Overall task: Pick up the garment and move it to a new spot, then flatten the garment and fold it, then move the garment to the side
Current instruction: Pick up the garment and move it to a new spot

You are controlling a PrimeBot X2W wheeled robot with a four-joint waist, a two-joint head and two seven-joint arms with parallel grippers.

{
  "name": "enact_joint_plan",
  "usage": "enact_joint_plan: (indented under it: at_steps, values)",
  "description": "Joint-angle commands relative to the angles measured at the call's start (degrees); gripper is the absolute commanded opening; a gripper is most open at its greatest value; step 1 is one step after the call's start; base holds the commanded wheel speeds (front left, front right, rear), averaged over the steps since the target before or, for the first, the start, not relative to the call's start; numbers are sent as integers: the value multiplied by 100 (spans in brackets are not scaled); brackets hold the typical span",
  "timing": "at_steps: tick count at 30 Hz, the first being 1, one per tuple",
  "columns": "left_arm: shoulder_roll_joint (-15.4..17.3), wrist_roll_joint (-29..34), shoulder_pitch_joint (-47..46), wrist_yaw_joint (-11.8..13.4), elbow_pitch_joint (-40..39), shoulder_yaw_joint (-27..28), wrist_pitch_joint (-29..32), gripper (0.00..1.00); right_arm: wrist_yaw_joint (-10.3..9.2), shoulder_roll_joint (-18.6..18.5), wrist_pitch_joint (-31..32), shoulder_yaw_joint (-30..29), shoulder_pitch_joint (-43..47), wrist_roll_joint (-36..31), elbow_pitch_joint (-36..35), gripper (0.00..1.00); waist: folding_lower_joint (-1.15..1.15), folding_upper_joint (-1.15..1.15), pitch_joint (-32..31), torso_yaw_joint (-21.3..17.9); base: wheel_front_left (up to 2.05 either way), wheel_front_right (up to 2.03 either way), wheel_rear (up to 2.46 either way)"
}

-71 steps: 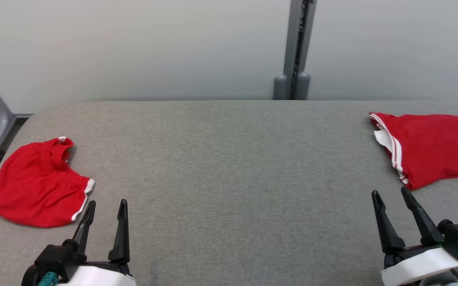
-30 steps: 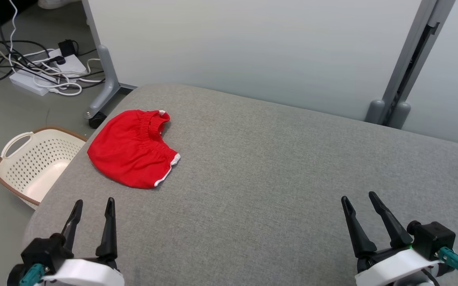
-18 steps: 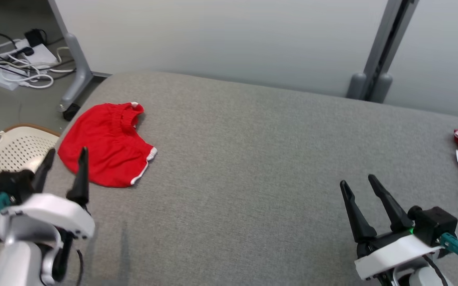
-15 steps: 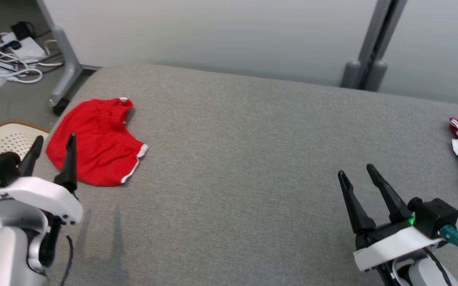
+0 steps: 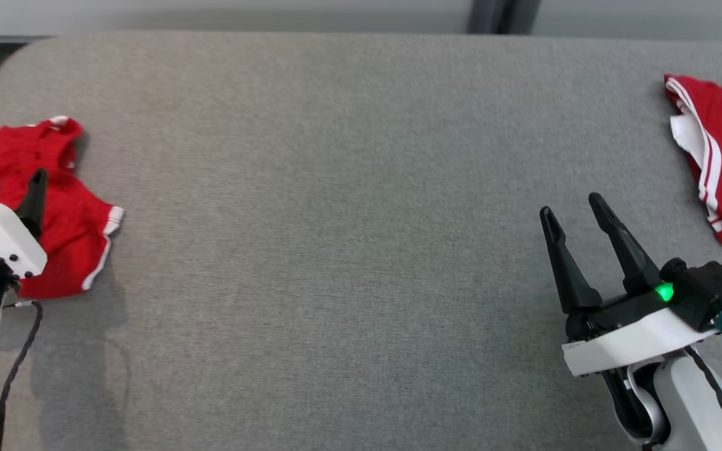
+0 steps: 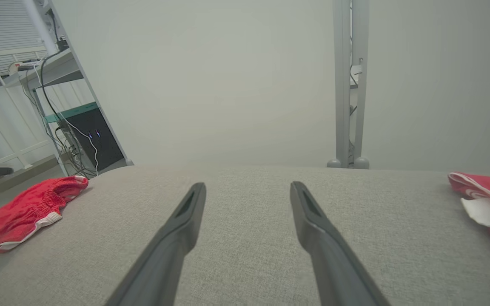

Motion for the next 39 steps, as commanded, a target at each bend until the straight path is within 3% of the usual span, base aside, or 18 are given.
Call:
enact_joint_plan:
  at_steps: [1, 8, 15, 16, 18, 19, 20, 34, 39]
  values:
    - [57, -28, -111, -38, 130, -41, 101, 100, 12, -24, -26, -26, -85, -16, -22, 100, 0, 0, 310, -270, 0, 0, 0]
    - [185, -207, -451, -99, 1171, -263, 936, 100, 12, 42, -26, -38, -256, -26, -83, 100, 0, 0, 612, -527, 0, 0, 0]
    - [-45, -610, -318, -148, 1793, -456, 1705, 98, 12, 48, -26, -128, -274, -32, -85, 100, 0, 0, 630, -588, 0, 0, 0]
    - [-43, -653, -310, -153, 1802, -489, 1736, 76, 12, 51, -26, -141, -273, -39, -76, 100, 0, 0, 625, -581, 0, 0, 0]
    - [-29, -739, -323, -158, 1724, -533, 1650, 49, 12, 61, -26, -157, -282, -53, -61, 100, 0, 0, 606, -555, 0, 0, 0]
    - [-16, -771, -325, -159, 1670, -569, 1599, 16, 12, 66, -26, -154, -287, -57, -57, 100, 0, 0, 592, -541, 0, 0, 0]
    - [5, -802, -332, -156, 1624, -599, 1551, 0, 12, 65, -26, -146, -295, -62, -51, 100, 0, 0, 577, -528, 0, 0, 0]
    - [477, -1116, -70, -151, 657, -1172, 956, 0, 12, 182, -26, -80, -67, -6, 109, 100, 0, 0, -164, -596, 0, 0, 0]
    - [588, -1232, 234, -152, -113, -1488, 841, 0, 12, 201, -26, -127, 77, 5, 170, 100, 0, 0, -558, -741, 0, 0, 0]
